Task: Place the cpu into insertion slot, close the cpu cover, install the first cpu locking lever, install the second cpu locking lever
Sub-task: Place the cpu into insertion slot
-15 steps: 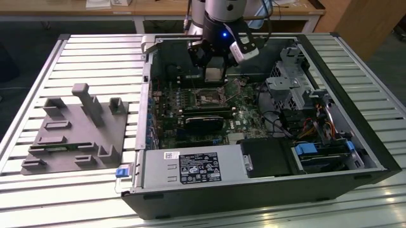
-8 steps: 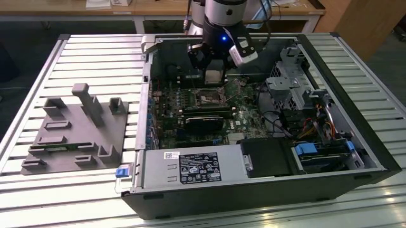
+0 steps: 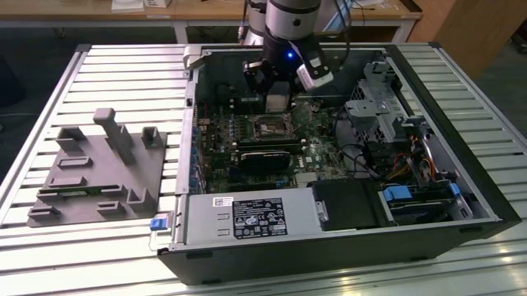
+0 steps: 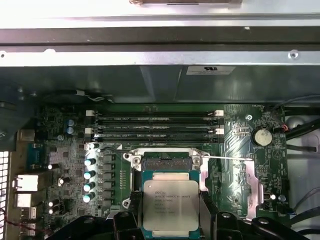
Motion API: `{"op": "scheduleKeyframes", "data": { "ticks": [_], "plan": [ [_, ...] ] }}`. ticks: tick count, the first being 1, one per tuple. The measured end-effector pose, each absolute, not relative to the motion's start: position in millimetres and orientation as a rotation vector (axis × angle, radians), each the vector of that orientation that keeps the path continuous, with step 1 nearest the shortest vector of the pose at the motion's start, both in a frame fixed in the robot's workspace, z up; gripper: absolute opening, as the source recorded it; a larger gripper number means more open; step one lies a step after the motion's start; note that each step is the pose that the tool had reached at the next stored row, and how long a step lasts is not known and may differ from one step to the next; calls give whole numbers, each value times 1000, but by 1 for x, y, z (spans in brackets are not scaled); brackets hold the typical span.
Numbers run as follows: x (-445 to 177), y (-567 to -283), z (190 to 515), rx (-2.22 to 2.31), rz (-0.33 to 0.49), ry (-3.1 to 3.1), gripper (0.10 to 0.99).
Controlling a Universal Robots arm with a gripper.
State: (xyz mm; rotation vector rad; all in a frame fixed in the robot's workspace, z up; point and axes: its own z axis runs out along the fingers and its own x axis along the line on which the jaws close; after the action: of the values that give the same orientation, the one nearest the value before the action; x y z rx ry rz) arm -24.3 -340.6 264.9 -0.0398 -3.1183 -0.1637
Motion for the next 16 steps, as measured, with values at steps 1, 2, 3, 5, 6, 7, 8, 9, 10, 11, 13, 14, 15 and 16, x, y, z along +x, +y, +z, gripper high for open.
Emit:
{"op": "scheduleKeyframes", "data": {
  "ticks": [1,2,3,5,6,7,8,9,10,11,13,14,15,16],
  "plan": [
    [-24,-341,264,-40,-164,-3118,537],
    [-24,-341,262,-40,-164,-3118,537],
    [-24,-341,261,-40,-164,-3118,537],
    [-24,-341,258,-40,-164,-3118,537],
    [-24,-341,257,-40,-164,-3118,537],
    [-24,-341,256,-40,-164,-3118,537],
    [-24,-341,255,-40,-164,-3118,537],
    [-24,-341,254,-40,-163,-3118,537],
    [-24,-341,254,-40,-162,-3118,537],
    [-24,-341,253,-40,-161,-3118,537],
    [-24,-341,253,-40,-161,-3118,537],
    [-24,-341,253,-40,-161,-3118,537],
    [-24,-341,253,-40,-161,-3118,537],
    [-24,-341,253,-44,-161,-3119,537]
  ]
}}
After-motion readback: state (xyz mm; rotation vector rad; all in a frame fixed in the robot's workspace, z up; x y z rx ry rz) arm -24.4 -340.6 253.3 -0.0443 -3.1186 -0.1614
